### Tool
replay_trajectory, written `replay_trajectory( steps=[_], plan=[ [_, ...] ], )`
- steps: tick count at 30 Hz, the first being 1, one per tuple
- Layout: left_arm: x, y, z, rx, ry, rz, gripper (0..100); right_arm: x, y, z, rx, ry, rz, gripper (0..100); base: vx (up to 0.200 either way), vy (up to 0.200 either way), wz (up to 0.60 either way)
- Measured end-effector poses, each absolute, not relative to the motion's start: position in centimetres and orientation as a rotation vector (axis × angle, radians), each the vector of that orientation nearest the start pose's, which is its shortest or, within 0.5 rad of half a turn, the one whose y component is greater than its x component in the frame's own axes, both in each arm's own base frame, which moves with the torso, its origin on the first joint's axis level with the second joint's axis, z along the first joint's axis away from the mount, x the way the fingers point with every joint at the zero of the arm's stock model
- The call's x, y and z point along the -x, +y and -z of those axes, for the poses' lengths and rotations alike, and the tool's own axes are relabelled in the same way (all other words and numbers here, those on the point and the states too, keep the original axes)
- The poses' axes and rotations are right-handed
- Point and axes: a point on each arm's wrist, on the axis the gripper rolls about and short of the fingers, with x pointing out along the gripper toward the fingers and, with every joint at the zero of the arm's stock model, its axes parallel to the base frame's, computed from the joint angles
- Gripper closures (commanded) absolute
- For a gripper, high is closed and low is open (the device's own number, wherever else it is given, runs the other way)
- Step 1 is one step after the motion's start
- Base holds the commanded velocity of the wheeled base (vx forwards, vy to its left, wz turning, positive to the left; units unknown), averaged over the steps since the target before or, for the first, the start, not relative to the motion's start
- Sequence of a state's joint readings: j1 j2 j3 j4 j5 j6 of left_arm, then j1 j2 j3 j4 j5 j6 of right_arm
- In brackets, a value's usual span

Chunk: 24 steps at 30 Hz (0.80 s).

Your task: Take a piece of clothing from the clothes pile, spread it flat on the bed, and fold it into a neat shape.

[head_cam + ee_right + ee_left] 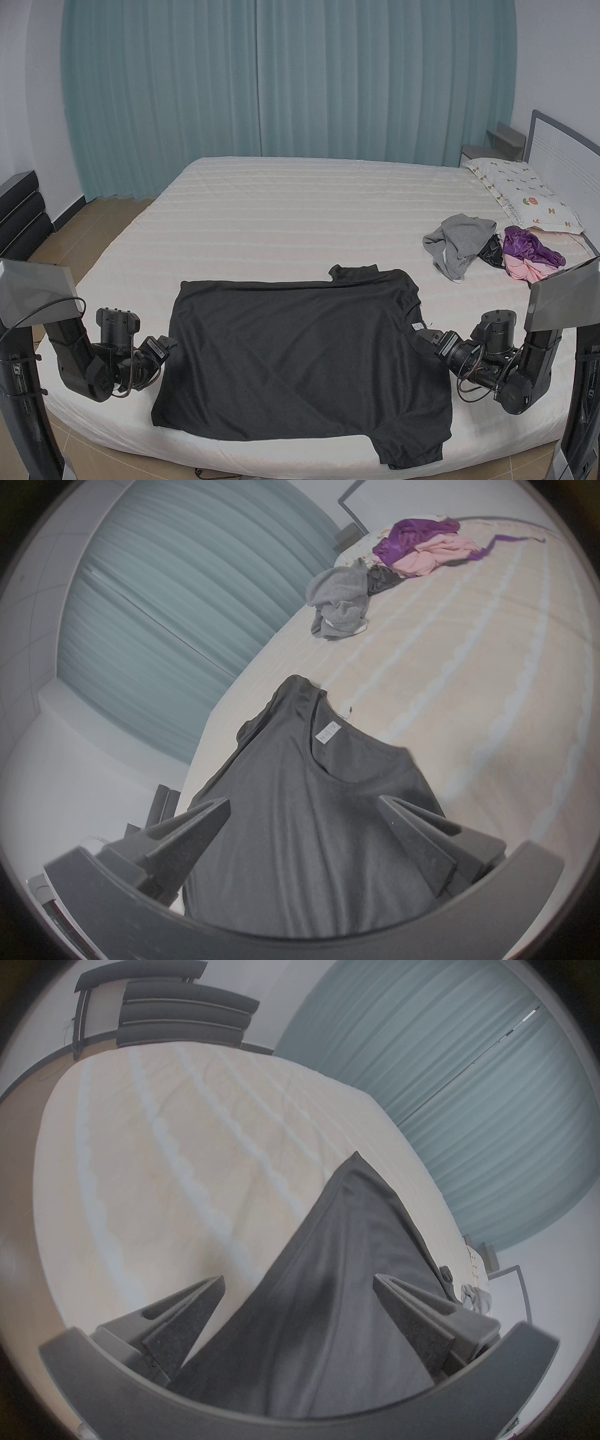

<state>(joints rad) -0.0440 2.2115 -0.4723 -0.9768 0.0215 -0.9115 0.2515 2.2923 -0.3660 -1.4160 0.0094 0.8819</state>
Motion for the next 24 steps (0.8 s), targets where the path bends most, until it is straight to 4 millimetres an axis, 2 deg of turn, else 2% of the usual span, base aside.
replay_trajectory(
  steps=[5, 10, 22, 24],
  plan=[
    [-28.2, -1.5, 1.1, 0.861, 0.753, -0.299, 0, -27.3, 6.9, 1.4, -0.826, 0.63, -0.025, 0, 0.0, 0.0, 0.0],
    [-27.7, -1.6, 1.0, 0.867, 0.766, -0.288, 0, -26.7, 6.6, 1.4, -0.858, 0.662, -0.034, 0, 0.0, 0.0, 0.0],
    [-27.5, -1.6, 0.8, 0.868, 0.765, -0.286, 0, -26.4, 6.5, 1.5, -0.862, 0.661, -0.036, 0, -0.2, 0.0, 0.0],
    [-27.5, -1.6, 0.8, 0.868, 0.765, -0.285, 0, -26.4, 6.5, 1.6, -0.861, 0.666, -0.035, 0, 0.0, 0.0, 0.0]
  ],
)
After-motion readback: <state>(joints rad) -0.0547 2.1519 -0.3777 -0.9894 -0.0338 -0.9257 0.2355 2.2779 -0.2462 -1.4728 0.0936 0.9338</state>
